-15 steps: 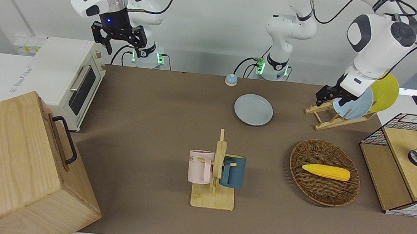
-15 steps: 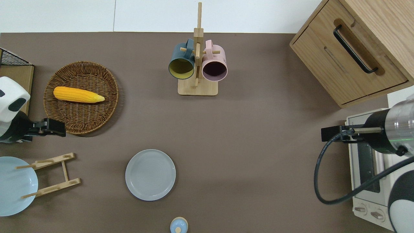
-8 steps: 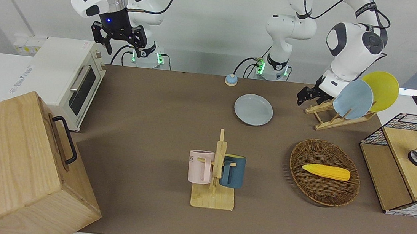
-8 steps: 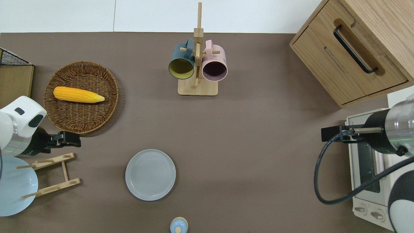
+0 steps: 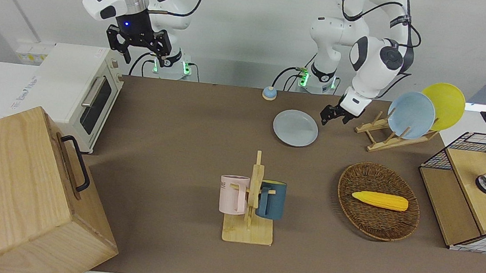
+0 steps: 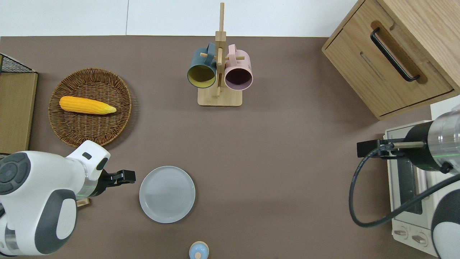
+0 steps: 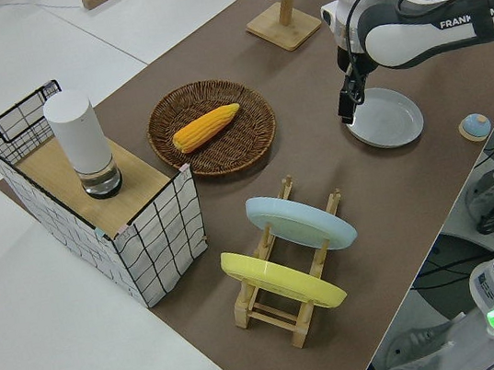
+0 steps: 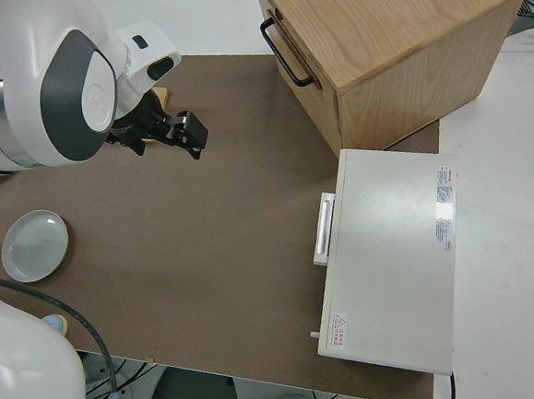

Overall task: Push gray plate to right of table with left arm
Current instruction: 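Move the left gripper down toward the gray plate's near edge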

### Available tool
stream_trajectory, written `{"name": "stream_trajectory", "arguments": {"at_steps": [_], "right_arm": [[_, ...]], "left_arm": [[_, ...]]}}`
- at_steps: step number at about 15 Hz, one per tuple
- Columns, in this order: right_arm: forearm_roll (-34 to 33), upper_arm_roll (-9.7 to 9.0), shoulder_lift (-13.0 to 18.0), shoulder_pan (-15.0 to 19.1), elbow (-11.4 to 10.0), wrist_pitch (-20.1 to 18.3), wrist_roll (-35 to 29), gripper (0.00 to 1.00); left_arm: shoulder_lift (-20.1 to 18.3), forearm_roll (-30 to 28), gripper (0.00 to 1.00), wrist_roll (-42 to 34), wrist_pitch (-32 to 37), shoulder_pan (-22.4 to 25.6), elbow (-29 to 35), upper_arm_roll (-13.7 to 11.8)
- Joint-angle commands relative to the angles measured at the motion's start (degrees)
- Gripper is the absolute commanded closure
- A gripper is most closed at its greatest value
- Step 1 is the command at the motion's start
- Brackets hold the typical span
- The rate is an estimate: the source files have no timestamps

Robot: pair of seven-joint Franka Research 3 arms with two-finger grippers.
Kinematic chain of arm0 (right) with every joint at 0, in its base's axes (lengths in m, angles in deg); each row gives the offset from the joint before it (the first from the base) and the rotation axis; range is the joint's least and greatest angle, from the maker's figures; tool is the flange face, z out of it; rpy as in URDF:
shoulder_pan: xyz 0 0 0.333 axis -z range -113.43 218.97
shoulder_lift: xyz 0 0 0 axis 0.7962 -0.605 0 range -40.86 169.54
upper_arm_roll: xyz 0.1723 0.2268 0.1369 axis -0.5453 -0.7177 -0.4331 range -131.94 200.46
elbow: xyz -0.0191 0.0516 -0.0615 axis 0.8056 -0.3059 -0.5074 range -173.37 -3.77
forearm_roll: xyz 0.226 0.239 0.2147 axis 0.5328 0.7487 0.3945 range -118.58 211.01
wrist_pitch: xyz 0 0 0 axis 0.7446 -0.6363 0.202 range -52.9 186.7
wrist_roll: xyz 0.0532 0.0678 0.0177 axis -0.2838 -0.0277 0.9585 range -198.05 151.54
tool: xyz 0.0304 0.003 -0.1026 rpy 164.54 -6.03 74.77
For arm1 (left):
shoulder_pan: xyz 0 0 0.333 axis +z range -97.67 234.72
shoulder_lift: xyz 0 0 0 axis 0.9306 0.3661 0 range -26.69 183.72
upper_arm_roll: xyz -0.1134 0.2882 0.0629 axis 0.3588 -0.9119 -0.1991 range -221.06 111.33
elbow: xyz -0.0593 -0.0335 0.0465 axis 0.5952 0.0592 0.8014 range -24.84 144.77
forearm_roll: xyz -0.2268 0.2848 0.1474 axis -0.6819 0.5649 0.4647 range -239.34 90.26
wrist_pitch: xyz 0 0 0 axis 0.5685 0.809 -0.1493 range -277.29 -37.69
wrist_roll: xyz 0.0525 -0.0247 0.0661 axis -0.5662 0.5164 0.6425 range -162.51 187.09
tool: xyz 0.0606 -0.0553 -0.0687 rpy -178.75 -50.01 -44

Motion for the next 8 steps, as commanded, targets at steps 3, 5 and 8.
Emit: {"name": "stream_trajectory", "arguments": {"at_steps": [3,5,8], "right_arm": [[1.23,-0.83,1.57,1.38,-1.56,0.02,-0.58,0.005],[1.23,-0.83,1.57,1.38,-1.56,0.02,-0.58,0.005],[1.23,-0.83,1.57,1.38,-1.56,-0.07,-0.58,0.005]], "left_arm": [[-1.38,-0.76,0.05,1.34,-5.69,0.28,7.37,2.34],[-0.59,-0.76,0.05,1.34,-7.54,0.01,9.30,2.60],[-0.06,-0.94,0.09,1.43,-7.63,-0.86,10.89,2.78]]}}
